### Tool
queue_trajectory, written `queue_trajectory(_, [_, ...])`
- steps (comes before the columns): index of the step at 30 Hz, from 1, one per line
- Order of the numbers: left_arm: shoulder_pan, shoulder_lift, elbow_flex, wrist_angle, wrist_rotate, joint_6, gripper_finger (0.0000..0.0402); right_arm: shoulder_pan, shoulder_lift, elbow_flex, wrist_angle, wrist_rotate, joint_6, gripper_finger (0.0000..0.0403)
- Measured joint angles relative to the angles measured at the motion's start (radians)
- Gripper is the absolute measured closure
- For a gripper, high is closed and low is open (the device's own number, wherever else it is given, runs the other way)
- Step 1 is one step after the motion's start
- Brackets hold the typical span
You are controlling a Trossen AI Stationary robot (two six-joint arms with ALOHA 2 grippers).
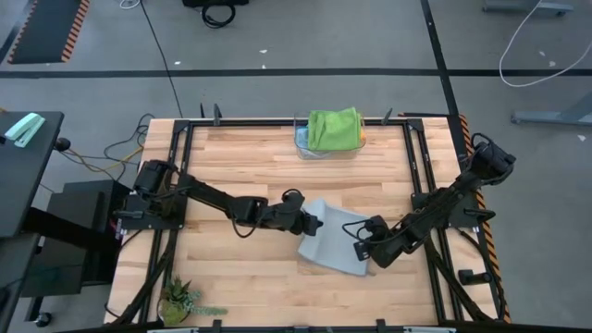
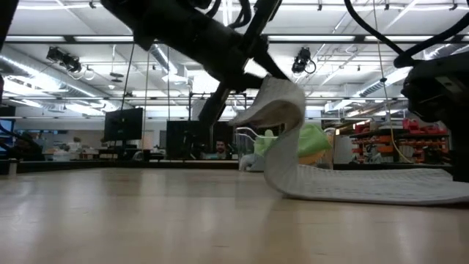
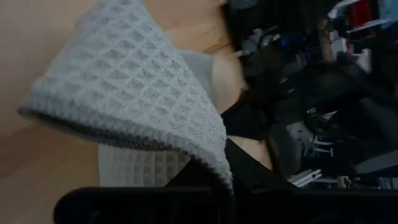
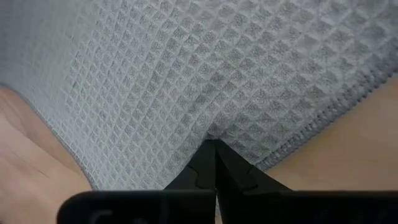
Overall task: Fold microfiber towels
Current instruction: Fold the gray microfiber cloth
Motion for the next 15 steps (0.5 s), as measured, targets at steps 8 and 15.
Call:
queue_trajectory(8, [0.039, 0.000, 0.087, -0.126, 0.023, 0.085, 0.0393, 0.026, 0.004, 0.139, -0.131, 0.044, -0.105, 0.0401])
queue_trajectory(15, [0.057, 0.050, 0.102, -0.125, 0.090, 0.053, 0.0393, 0.081, 0.003, 0.338, -0.470, 0.051, -0.117, 0.0401])
